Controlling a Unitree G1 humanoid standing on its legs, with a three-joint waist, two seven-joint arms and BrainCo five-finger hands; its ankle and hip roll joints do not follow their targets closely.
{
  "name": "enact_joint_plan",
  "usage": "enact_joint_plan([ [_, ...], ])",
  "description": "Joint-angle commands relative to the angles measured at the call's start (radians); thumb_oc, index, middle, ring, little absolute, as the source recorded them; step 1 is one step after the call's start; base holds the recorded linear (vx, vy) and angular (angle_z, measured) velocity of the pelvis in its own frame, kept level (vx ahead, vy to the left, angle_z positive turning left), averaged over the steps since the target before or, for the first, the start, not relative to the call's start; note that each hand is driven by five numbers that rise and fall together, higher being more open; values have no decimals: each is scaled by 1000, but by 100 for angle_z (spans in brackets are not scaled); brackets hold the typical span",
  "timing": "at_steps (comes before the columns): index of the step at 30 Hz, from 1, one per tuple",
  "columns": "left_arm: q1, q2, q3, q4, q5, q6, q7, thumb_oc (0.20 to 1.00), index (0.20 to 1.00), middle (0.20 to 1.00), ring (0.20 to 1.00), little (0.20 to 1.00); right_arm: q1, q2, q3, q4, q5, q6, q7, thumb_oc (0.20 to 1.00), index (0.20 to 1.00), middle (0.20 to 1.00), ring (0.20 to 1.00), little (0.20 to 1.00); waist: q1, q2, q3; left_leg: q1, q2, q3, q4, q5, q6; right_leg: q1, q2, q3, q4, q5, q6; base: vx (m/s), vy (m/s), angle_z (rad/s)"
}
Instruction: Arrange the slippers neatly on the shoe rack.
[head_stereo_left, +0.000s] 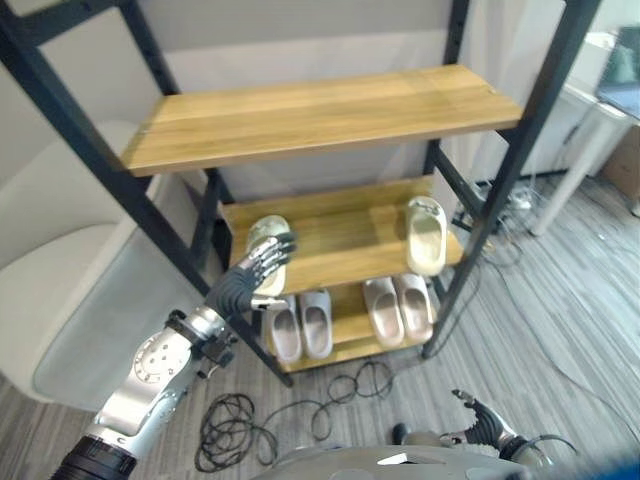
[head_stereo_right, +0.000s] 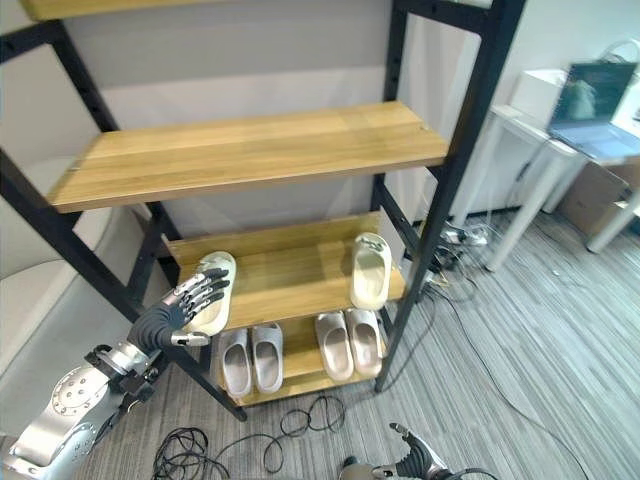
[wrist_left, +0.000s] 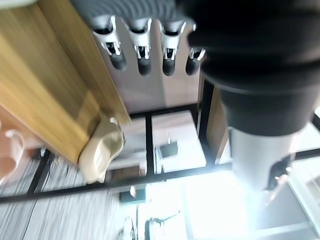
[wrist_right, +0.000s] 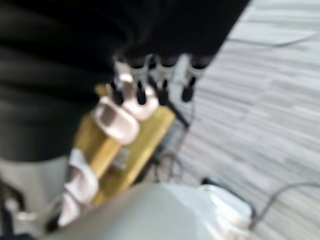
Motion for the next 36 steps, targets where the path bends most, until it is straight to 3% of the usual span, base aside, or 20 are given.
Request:
enact_joint_plan([
  [1, -17, -37, 42, -44, 15, -36, 20, 1000, 1000, 1000, 1000, 1000, 1, -27, 23, -47, -44, -13, 5, 1000, 1000, 1000, 1000, 1000, -13, 31, -7, -28, 28, -33, 25, -51, -49, 17, -28, -154, 33, -46, 40, 33, -180, -116],
  [3, -25, -53, 31, -41, 40, -36, 29, 1000, 1000, 1000, 1000, 1000, 3, -23, 19, -37, -53, -11, 6, 1000, 1000, 1000, 1000, 1000, -20, 42, -12, -12, 45, -31, 17, -58, -50, 17, -55, -124, 36, -41, 46, 34, -177, -42],
  [4, -30, -74, 13, -31, 66, -37, 43, 1000, 1000, 1000, 1000, 1000, -8, -23, 16, -33, -66, -5, 1, 1000, 1000, 1000, 1000, 1000, -25, 59, -8, -5, 69, -33, 19, -65, -61, 12, -106, -107, 23, -19, 56, 4, -124, -32],
  [5, -32, -76, 10, -30, 67, -38, 43, 1000, 1000, 1000, 1000, 1000, -8, -23, 15, -33, -66, -5, 1, 1000, 1000, 1000, 1000, 1000, -24, 62, -6, -3, 69, -34, 20, -67, -61, 15, -105, -108, 21, -19, 56, 4, -226, -30],
  [6, -40, -83, 5, -22, 87, -37, 59, 1000, 1000, 1000, 1000, 1000, -20, -27, 15, -34, -74, -4, -6, 1000, 1000, 1000, 1000, 1000, -24, 61, -3, 0, 83, -34, 24, -70, -69, 12, -131, -113, 9, -6, 60, 57, -296, -15],
  [7, -34, -93, 13, -11, 134, -39, 85, 1000, 1000, 1000, 1000, 1000, -17, -23, 8, -45, -82, -5, -11, 1000, 1000, 1000, 1000, 1000, -14, 41, -15, 6, 99, -24, 31, -81, -84, 56, -160, -145, -59, 1, 76, 57, -295, -3],
  [8, -33, -93, 13, -12, 136, -39, 86, 1000, 1000, 1000, 1000, 1000, -16, -23, 8, -45, -82, -5, -11, 1000, 1000, 1000, 1000, 1000, -15, 40, -14, 8, 99, -24, 30, -81, -84, 61, -161, -147, -65, 3, 77, 84, -295, -2],
  [11, -15, -104, 28, 7, 203, -37, 123, 1000, 1000, 1000, 1000, 1000, -16, -24, 11, -49, -84, -6, -15, 1000, 1000, 1000, 1000, 1000, -7, 26, -33, 13, 131, -20, 31, -64, -99, 79, -144, -144, -91, 4, 85, 68, -270, 5],
  [12, 1, -120, 42, 27, 281, -37, 156, 1000, 1000, 1000, 1000, 1000, 2, -26, 3, -64, -78, -13, -16, 1000, 1000, 1000, 1000, 1000, -1, 18, -42, 18, 168, -32, 26, -30, -118, 97, -108, -138, -97, -12, 79, 43, -225, 1],
  [13, 2, -121, 41, 28, 284, -38, 158, 1000, 1000, 1000, 1000, 1000, 4, -28, 3, -65, -77, -13, -16, 1000, 1000, 1000, 1000, 1000, -2, 21, -42, 21, 170, -33, 22, -29, -120, 100, -106, -140, -98, -12, 78, 46, -343, -1],
  [18, -26, -220, 53, 145, 496, -41, 312, 1000, 1000, 1000, 1000, 1000, 23, -37, -23, -70, -51, -21, -55, 1000, 1000, 1000, 1000, 1000, 1, 6, -33, -17, 258, -63, 29, 65, -160, 150, -29, -196, -91, -82, 30, -29, -328, 21],
  [22, -60, -260, 55, 220, 625, -31, 422, 1000, 1000, 1000, 1000, 1000, 45, -37, -38, -86, -41, -23, -89, 1000, 1000, 1000, 1000, 1000, -16, -24, -15, -70, 310, 85, 128, 91, -144, 189, -23, -256, -89, -107, 4, -33, -201, 58],
  [24, -97, -262, 43, 274, 732, -14, 491, 1000, 1000, 1000, 1000, 1000, 39, -37, -33, -75, -41, -25, -97, 1000, 1000, 1000, 1000, 1000, -16, -30, -19, -94, 296, 161, 86, 74, -134, 212, -21, -281, -106, -111, 0, 57, -85, 30],
  [26, -119, -261, 36, 302, 775, -12, 520, 1000, 1000, 1000, 1000, 1000, 32, -35, -27, -73, -42, -24, -99, 1000, 1000, 1000, 1000, 1000, -10, -37, -19, -121, 284, 167, 66, 93, -136, 219, -24, -287, -114, -111, 1, 87, -2, 32],
  [29, -180, -251, 31, 334, 824, -4, 591, 1000, 1000, 1000, 1000, 1000, 2, -39, -4, -71, -51, -14, -114, 1000, 1000, 1000, 1000, 1000, 19, -48, 8, -216, 244, 124, 15, 146, -155, 232, -14, -284, -106, -116, 3, 111, 7, 26],
  [32, -201, -249, 43, 313, 850, -26, 637, 1000, 1000, 1000, 1000, 1000, 8, -32, 12, -78, -63, -25, -114, 1000, 1000, 1000, 1000, 1000, 17, -33, 0, -170, 236, 102, -63, 168, -151, 236, 2, -274, -92, -126, 13, 129, 71, -9],
  [36, -216, -227, 42, 286, 874, -44, 663, 1000, 1000, 1000, 1000, 1000, 15, -18, 26, -54, -64, -36, -114, 1000, 1000, 1000, 1000, 1000, 5, -26, -31, -116, 221, 111, -86, 161, -147, 250, -15, -253, -117, -115, 23, 146, 90, 10],
])
